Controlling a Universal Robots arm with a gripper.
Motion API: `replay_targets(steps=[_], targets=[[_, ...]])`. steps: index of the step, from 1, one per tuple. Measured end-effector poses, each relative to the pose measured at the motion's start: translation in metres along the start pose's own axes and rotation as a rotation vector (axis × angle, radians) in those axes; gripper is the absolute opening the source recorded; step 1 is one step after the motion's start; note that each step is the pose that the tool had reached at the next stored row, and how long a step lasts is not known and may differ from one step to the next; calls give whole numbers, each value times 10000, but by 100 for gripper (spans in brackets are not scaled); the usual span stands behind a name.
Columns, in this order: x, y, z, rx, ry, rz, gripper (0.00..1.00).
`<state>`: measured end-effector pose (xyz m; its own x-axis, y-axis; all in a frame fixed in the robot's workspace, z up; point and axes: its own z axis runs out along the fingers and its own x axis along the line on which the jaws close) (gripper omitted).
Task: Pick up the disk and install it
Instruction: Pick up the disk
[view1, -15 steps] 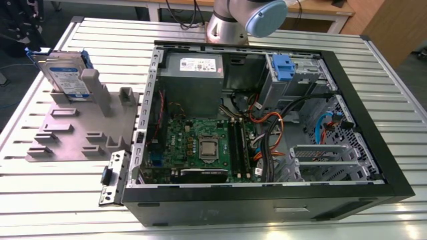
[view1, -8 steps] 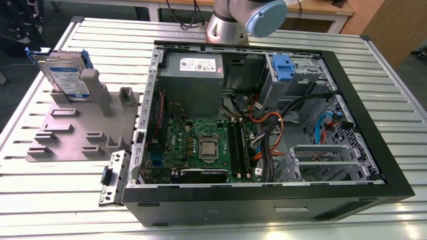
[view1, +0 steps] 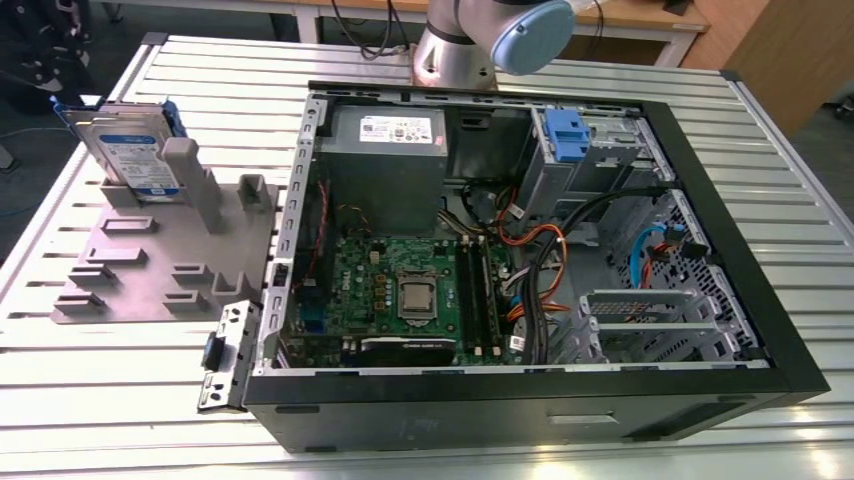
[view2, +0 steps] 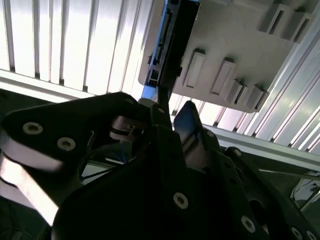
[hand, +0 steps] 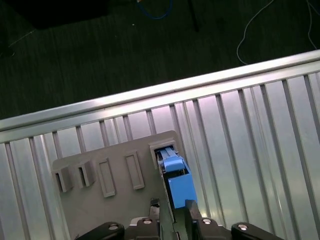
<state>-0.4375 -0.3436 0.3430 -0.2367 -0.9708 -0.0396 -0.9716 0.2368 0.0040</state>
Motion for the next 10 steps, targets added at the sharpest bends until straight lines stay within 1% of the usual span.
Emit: replay_targets(steps=[1,3,4,5,6,7,8,10], targets=[[0,0,1,-1,0,0,32],[0,0,8,0,-2,-20,44],[0,0,12,-6,-2,-155,44],[0,1,16,-14,0,-339,50],[1,1,24,-19,-1,-488,50],[2,1,35,-25,-11,-602,56],[4,7,47,-37,-39,-672,56],[9,29,68,-45,-73,-740,56]])
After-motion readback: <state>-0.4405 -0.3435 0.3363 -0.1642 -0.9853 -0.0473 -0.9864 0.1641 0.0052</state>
